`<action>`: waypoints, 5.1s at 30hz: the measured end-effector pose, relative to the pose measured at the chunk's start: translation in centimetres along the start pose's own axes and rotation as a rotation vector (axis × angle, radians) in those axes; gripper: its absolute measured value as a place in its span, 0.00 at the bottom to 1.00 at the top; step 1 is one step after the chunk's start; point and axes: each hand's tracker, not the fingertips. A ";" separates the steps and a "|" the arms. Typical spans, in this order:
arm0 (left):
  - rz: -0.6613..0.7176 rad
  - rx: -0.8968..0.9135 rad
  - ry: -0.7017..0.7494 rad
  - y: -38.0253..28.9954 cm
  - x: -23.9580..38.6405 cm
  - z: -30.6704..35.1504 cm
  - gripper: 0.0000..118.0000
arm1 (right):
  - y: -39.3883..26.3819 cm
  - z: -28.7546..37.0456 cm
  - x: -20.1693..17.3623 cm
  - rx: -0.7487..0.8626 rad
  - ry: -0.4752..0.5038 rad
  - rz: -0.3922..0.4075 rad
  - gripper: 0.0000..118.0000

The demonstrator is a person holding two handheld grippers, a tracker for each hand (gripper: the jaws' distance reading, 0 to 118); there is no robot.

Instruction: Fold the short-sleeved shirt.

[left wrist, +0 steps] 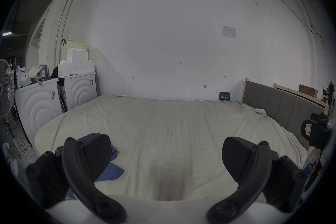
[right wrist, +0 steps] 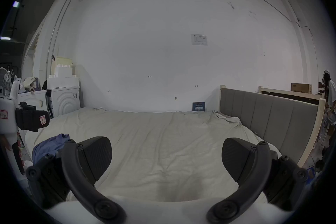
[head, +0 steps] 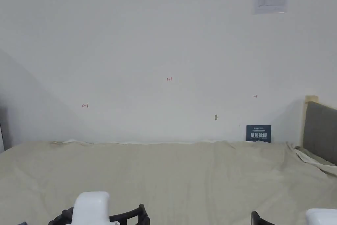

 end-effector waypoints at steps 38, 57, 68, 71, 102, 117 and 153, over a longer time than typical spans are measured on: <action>0.023 0.138 0.009 -1.7 -0.6 0.0 1.00 | -1.9 0.2 -0.1 0.121 -0.109 -0.028 1.00; -0.027 0.157 0.073 -1.4 -0.6 0.2 1.00 | -1.9 -0.5 0.0 0.075 -0.132 -0.014 0.39; -0.026 0.175 0.090 -0.9 -0.2 0.4 0.00 | -2.5 -1.1 0.4 0.038 -0.088 -0.054 0.00; -0.030 0.173 0.091 -1.1 0.1 0.5 0.00 | -2.5 -1.0 0.4 0.039 -0.078 -0.058 0.00; -0.035 -0.043 0.490 -2.6 -22.3 5.4 0.00 | -2.2 -8.9 -15.2 -0.074 0.370 0.003 0.00; 0.118 -0.892 0.121 -10.3 -35.1 -24.5 1.00 | -5.4 -10.5 -10.9 -0.334 0.252 0.070 0.00; -0.045 -0.783 0.170 -0.2 -37.4 -16.4 0.07 | -2.9 -10.4 -7.6 -0.325 0.246 0.011 0.00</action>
